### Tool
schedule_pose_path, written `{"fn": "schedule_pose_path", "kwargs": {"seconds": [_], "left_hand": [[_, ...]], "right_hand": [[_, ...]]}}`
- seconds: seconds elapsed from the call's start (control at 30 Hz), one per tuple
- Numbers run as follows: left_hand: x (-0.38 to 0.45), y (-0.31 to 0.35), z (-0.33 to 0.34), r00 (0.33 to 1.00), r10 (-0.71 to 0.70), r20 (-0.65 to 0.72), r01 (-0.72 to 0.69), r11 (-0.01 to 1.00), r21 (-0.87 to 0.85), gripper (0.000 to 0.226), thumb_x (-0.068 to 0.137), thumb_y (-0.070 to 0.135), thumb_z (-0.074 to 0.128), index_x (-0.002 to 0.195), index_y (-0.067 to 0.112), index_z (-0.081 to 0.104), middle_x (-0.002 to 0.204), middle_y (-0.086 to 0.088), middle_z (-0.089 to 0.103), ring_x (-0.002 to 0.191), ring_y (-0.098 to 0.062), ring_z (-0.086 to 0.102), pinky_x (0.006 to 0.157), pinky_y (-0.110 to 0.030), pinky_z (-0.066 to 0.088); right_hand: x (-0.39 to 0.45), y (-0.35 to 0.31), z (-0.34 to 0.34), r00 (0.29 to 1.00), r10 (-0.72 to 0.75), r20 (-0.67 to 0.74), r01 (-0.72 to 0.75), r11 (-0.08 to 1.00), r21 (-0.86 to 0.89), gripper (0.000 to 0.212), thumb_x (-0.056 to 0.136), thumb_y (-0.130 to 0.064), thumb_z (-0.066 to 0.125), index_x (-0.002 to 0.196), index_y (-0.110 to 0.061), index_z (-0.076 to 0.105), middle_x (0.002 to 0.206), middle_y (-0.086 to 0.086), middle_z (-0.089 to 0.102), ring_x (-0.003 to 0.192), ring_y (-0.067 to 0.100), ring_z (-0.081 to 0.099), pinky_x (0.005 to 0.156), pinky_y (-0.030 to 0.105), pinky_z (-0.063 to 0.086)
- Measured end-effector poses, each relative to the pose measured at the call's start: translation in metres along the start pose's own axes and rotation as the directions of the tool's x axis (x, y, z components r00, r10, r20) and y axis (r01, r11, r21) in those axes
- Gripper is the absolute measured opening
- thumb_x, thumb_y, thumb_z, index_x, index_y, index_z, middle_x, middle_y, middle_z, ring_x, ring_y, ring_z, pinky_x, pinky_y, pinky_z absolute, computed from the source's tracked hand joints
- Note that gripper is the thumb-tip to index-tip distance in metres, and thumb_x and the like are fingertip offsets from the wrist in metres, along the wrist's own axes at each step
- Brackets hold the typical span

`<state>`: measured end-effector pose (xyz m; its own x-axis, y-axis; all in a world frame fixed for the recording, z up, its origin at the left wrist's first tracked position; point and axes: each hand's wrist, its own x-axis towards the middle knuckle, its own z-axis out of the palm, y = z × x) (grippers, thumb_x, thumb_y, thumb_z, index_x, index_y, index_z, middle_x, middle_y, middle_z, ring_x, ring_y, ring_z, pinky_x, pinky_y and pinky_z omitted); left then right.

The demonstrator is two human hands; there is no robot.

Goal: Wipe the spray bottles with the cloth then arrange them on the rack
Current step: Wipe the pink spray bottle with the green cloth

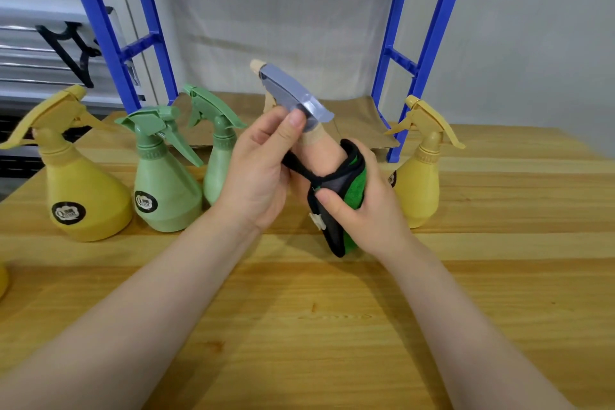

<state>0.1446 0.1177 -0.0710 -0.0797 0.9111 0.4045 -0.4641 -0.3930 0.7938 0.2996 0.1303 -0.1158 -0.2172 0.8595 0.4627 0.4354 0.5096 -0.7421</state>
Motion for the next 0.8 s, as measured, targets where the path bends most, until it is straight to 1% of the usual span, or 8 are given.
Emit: {"fn": "schedule_pose_path", "kwargs": {"seconds": [0.13,0.27,0.37,0.47,0.57,0.63,0.73,0.8], "left_hand": [[0.000,0.005,-0.001,1.000,0.014,-0.009,-0.014,1.000,-0.024,0.024,0.090,0.023,0.055,0.104,0.006,0.064,0.098,-0.002,0.067,0.087,-0.007,0.061,0.077,-0.022,0.050],[-0.003,0.000,0.001,0.998,-0.046,0.035,0.045,0.999,0.012,0.020,0.089,0.022,0.057,0.097,0.012,0.072,0.096,-0.004,0.071,0.091,-0.012,0.065,0.085,-0.027,0.053],[-0.007,-0.006,0.001,0.988,-0.103,0.120,0.095,0.993,0.065,0.021,0.091,0.020,0.057,0.098,0.010,0.073,0.098,-0.006,0.073,0.092,-0.016,0.067,0.088,-0.031,0.053],[-0.009,-0.010,0.000,0.964,-0.157,0.216,0.129,0.982,0.139,0.026,0.094,0.016,0.051,0.108,0.001,0.068,0.098,-0.007,0.072,0.095,-0.018,0.066,0.091,-0.032,0.051],[-0.011,-0.012,-0.001,0.943,-0.192,0.270,0.134,0.966,0.220,0.029,0.096,0.015,0.049,0.113,-0.002,0.065,0.102,-0.007,0.070,0.100,-0.018,0.063,0.095,-0.033,0.048],[-0.011,-0.013,0.000,0.943,-0.191,0.274,0.120,0.960,0.254,0.030,0.097,0.016,0.048,0.116,-0.001,0.064,0.112,-0.010,0.068,0.107,-0.020,0.061,0.101,-0.037,0.045],[-0.010,-0.013,0.002,0.949,-0.153,0.275,0.065,0.951,0.303,0.030,0.097,0.018,0.047,0.118,0.006,0.065,0.126,-0.003,0.065,0.121,-0.017,0.058,0.108,-0.037,0.042],[-0.011,-0.014,0.003,0.956,-0.135,0.262,0.050,0.950,0.307,0.031,0.097,0.017,0.048,0.121,0.007,0.064,0.125,-0.005,0.066,0.121,-0.018,0.058,0.106,-0.037,0.044]], "right_hand": [[0.001,0.005,0.000,0.999,0.013,0.034,-0.015,0.999,0.039,0.089,0.072,-0.060,0.060,0.148,-0.025,0.028,0.131,-0.018,0.048,0.121,-0.005,0.047,0.096,0.006,0.036],[0.000,0.004,-0.001,0.999,-0.020,0.033,0.020,1.000,0.010,0.080,0.076,-0.059,0.060,0.143,-0.023,0.037,0.135,-0.007,0.055,0.124,0.007,0.052,0.102,0.026,0.043],[0.000,-0.001,-0.003,0.998,-0.054,0.044,0.054,0.999,0.000,0.067,0.078,-0.056,0.061,0.135,-0.026,0.045,0.124,-0.010,0.062,0.116,0.003,0.057,0.096,0.023,0.046],[0.000,-0.006,-0.005,0.997,-0.070,0.038,0.070,0.997,-0.010,0.058,0.079,-0.052,0.062,0.130,-0.029,0.049,0.112,-0.014,0.065,0.107,0.002,0.061,0.089,0.023,0.049],[0.000,-0.011,-0.006,0.997,-0.077,-0.005,0.077,0.997,0.001,0.049,0.078,-0.047,0.063,0.122,-0.026,0.055,0.103,-0.012,0.067,0.099,0.005,0.064,0.083,0.026,0.052],[0.000,-0.015,-0.004,0.995,-0.078,-0.054,0.078,0.997,-0.004,0.043,0.077,-0.046,0.061,0.115,-0.025,0.059,0.097,-0.011,0.067,0.092,0.007,0.065,0.078,0.030,0.053],[0.000,-0.017,0.000,0.987,-0.065,-0.145,0.056,0.996,-0.066,0.045,0.077,-0.049,0.058,0.113,-0.022,0.060,0.094,-0.008,0.068,0.088,0.012,0.065,0.074,0.037,0.053],[0.001,-0.016,0.000,0.980,-0.048,-0.192,0.028,0.994,-0.107,0.049,0.077,-0.053,0.057,0.116,-0.023,0.060,0.096,-0.008,0.068,0.089,0.013,0.065,0.074,0.039,0.053]]}}
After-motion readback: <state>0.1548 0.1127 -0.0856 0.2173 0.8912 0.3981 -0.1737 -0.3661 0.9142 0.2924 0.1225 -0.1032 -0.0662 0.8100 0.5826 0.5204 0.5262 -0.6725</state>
